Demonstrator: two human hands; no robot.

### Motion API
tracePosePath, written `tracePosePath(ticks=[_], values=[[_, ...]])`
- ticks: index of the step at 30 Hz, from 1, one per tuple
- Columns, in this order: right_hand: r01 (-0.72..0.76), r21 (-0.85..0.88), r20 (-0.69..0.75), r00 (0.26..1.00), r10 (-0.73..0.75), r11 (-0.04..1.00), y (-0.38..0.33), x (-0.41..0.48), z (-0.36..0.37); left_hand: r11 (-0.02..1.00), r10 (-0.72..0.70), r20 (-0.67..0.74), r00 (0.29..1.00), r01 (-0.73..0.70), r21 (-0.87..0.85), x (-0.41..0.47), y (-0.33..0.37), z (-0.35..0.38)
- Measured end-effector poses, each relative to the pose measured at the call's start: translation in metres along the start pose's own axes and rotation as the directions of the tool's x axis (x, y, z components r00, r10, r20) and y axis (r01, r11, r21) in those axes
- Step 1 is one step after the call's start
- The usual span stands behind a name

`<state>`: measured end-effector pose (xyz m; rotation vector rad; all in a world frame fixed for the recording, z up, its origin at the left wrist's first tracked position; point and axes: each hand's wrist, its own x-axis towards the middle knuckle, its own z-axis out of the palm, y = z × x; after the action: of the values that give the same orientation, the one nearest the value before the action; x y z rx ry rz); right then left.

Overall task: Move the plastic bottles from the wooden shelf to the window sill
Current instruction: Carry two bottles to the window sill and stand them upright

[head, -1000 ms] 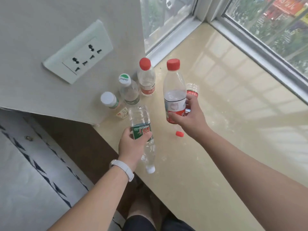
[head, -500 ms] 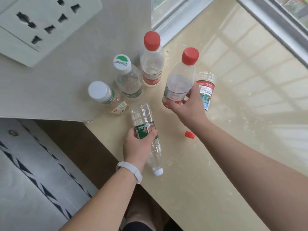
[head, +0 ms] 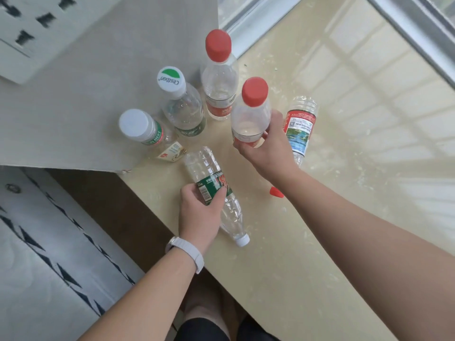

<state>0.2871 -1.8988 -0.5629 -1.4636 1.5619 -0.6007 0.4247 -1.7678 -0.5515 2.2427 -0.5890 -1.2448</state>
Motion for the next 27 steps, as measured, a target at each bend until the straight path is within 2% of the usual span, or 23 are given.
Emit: tracePosePath(ticks=[4, 9, 16, 18, 21, 23, 25, 27], values=[[0.003, -0.015, 0.006, 1.0, -0.003, 1.0, 0.001, -0.004, -0.005, 0.993, 0.072, 0.027, 0.997, -0.074, 0.089, -0.011, 0.001, -0.011], [-0.001, -0.03, 0.017, 1.0, 0.002, 1.0, 0.0, -0.004, -0.006, 0.948, 0.238, 0.028, 0.971, -0.238, 0.212, -0.013, -0.001, -0.02], [-0.011, 0.023, 0.071, 0.997, 0.009, 1.0, -0.001, -0.005, -0.008, 0.92, 0.329, 0.065, 0.942, -0.335, 0.204, -0.012, -0.007, -0.021], [-0.027, 0.005, 0.081, 0.996, 0.026, 1.0, 0.0, -0.01, -0.017, 0.884, 0.4, 0.081, 0.913, -0.407, 0.231, -0.012, -0.008, -0.025], [0.016, -0.111, 0.081, 0.997, -0.007, 0.994, 0.002, -0.022, -0.048, 0.732, 0.546, 0.196, 0.815, -0.578, 0.361, -0.003, -0.004, -0.035], [0.127, -0.29, 0.134, 0.987, -0.091, 0.949, 0.008, -0.027, -0.074, 0.526, 0.624, 0.362, 0.693, -0.714, 0.462, 0.006, 0.002, -0.041], [0.309, -0.471, 0.237, 0.946, -0.219, 0.826, 0.017, -0.024, -0.095, 0.278, 0.634, 0.555, 0.539, -0.828, 0.488, 0.02, 0.01, -0.044], [0.447, -0.58, 0.359, 0.891, -0.279, 0.681, 0.028, -0.018, -0.108, 0.084, 0.58, 0.699, 0.418, -0.884, 0.459, 0.034, 0.017, -0.045]])
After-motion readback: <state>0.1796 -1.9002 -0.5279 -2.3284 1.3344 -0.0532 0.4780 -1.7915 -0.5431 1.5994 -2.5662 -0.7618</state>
